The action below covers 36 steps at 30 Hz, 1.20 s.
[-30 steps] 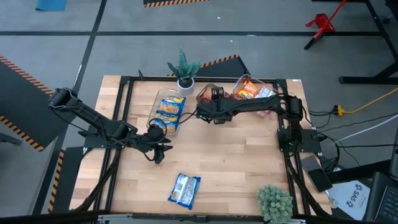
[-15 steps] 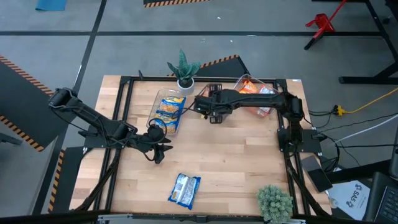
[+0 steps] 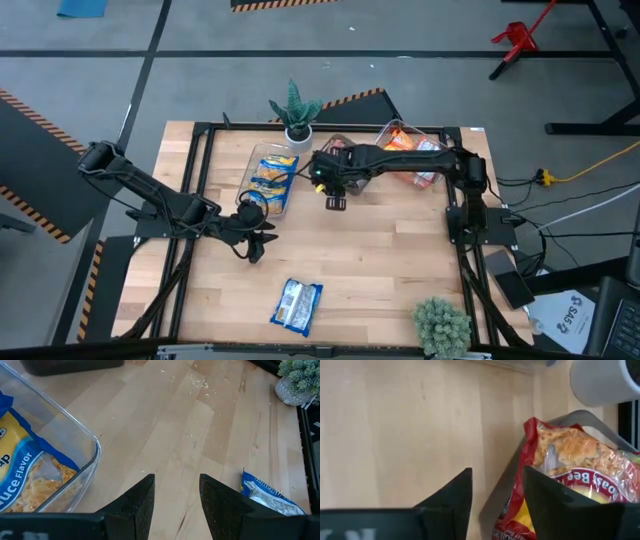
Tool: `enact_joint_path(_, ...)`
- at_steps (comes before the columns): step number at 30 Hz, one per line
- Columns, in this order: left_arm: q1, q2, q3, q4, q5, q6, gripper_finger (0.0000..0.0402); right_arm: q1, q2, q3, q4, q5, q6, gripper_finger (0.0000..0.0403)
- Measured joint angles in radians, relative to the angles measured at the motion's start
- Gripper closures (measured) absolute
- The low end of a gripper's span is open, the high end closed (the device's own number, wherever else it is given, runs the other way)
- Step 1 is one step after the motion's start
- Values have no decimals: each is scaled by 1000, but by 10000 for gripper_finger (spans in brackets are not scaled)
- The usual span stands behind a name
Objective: Sort Maruchan noodles
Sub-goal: Put the red noodle pack into the black bin
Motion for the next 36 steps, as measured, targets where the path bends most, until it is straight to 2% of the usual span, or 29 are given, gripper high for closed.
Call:
enact_joint_path(11, 0, 0, 0, -32, -7, 6, 253, -56, 1, -105, 114, 16, 2, 269)
enact_joint_path(18, 0, 0, 0, -34, -8, 5, 253, -105, 1, -109, 150, 126, 9, 269)
enact_joint_path(23, 0, 0, 0, -34, -9, 5, 253, -139, 1, -109, 179, 216, 74, 269)
enact_joint_path(25, 0, 0, 0, -34, -9, 5, 253, -149, 1, -106, 185, 166, 86, 269)
enact_joint_path(28, 0, 0, 0, -35, -9, 5, 253, -150, -2, -68, 188, -52, 80, 269)
enact_joint_path(30, 0, 0, 0, -39, -9, 5, 253, -128, -8, -51, 217, -137, 77, 269)
enact_joint_path(36, 0, 0, 0, -45, -25, 4, 253, -88, 17, -52, 270, -108, 70, 269)
